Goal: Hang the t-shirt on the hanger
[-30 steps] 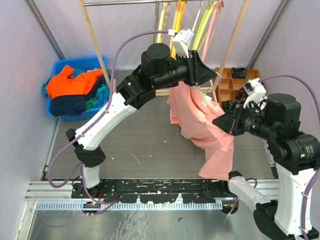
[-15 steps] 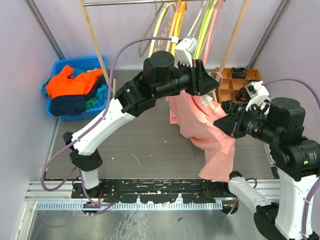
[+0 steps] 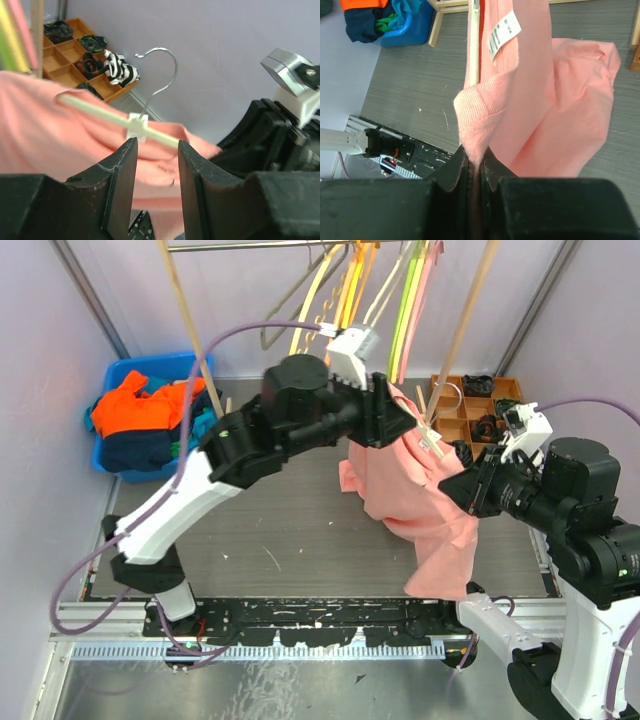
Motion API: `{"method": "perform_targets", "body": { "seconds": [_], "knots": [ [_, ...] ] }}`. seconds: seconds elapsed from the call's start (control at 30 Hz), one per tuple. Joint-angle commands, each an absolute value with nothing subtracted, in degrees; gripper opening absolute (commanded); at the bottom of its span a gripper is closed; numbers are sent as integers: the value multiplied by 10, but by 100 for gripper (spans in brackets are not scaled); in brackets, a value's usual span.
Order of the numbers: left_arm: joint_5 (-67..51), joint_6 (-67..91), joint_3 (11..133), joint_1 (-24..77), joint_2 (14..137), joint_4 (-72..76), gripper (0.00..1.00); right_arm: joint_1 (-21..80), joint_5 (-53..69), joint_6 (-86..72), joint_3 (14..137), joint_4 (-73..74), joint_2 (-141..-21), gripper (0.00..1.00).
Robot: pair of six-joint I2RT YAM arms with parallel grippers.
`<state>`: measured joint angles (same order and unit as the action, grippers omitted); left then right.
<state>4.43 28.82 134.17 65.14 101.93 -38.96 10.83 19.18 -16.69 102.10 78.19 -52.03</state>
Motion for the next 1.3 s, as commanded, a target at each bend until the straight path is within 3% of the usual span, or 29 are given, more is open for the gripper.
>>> {"method": "perform_targets", "body": {
  "seconds": [0.0,0.5,0.77,1.07,1.27],
  "knots": [
    [84,279,1309,650,916,-407,46,112,151,-175,1060,775,-523,1],
    [138,268,1153,650,716,-450,51,112,132,-226,939,736,-478,1],
    [163,262,1078,650,643,-462,53,111,5,-226,904,693,-491,1],
    [181,251,1042,650,598,-486,54,111,-179,-185,948,609,-575,1],
    [188,249,1024,650,576,-499,55,111,-195,-155,1063,585,-658,1]
  ]
}}
